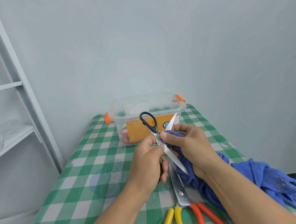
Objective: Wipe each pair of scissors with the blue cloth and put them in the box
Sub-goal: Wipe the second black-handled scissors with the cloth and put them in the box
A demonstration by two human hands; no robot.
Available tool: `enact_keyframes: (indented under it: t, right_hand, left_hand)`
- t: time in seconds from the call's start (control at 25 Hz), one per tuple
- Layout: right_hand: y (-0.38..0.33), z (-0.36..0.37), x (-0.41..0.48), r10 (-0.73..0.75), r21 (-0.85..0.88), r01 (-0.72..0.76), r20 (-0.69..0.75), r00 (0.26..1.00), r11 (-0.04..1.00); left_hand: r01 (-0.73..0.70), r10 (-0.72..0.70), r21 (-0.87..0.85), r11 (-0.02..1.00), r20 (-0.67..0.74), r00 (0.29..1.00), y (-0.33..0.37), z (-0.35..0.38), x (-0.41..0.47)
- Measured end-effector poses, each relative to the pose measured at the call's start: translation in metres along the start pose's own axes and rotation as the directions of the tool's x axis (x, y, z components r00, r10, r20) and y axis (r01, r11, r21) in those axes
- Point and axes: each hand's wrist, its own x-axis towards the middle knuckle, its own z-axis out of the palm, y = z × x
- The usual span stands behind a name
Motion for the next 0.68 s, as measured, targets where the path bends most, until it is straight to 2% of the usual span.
enact_keyframes:
  t: [0.08, 0.2, 0.32, 0.48, 0.68]
  right_hand:
    - [-0.003, 0.001, -0.001, -0.013, 0.057, 0.016, -0.051, 0.999, 0.998]
    - [-0.006, 0.001, -0.001, -0.046, -0.008, 0.045, -0.112, 0.993, 0.999]
    - [-0.012, 0.000, -0.002, -0.018, -0.046, 0.010, -0.170, 0.985, 0.999]
    - [-0.009, -0.005, 0.000, 0.020, 0.009, -0.018, -0.164, 0.986, 1.000]
    - [-0.001, -0.005, 0.003, 0.028, 0.119, -0.024, -0.035, 0.999, 0.993]
  left_hand:
    - [-0.034, 0.035, 0.049, 0.998, -0.008, 0.999, 0.000, 0.001, 0.000]
    - [-0.102, 0.105, 0.158, 0.982, -0.012, 0.994, -0.004, 0.005, -0.002]
    - [-0.151, 0.150, 0.254, 0.955, 0.024, 0.988, -0.006, 0.007, -0.005]
    - [-0.109, 0.104, 0.199, 0.974, 0.032, 0.994, -0.005, 0.007, -0.004]
    - [-0.056, 0.055, 0.111, 0.992, 0.010, 0.998, -0.004, 0.005, 0.000]
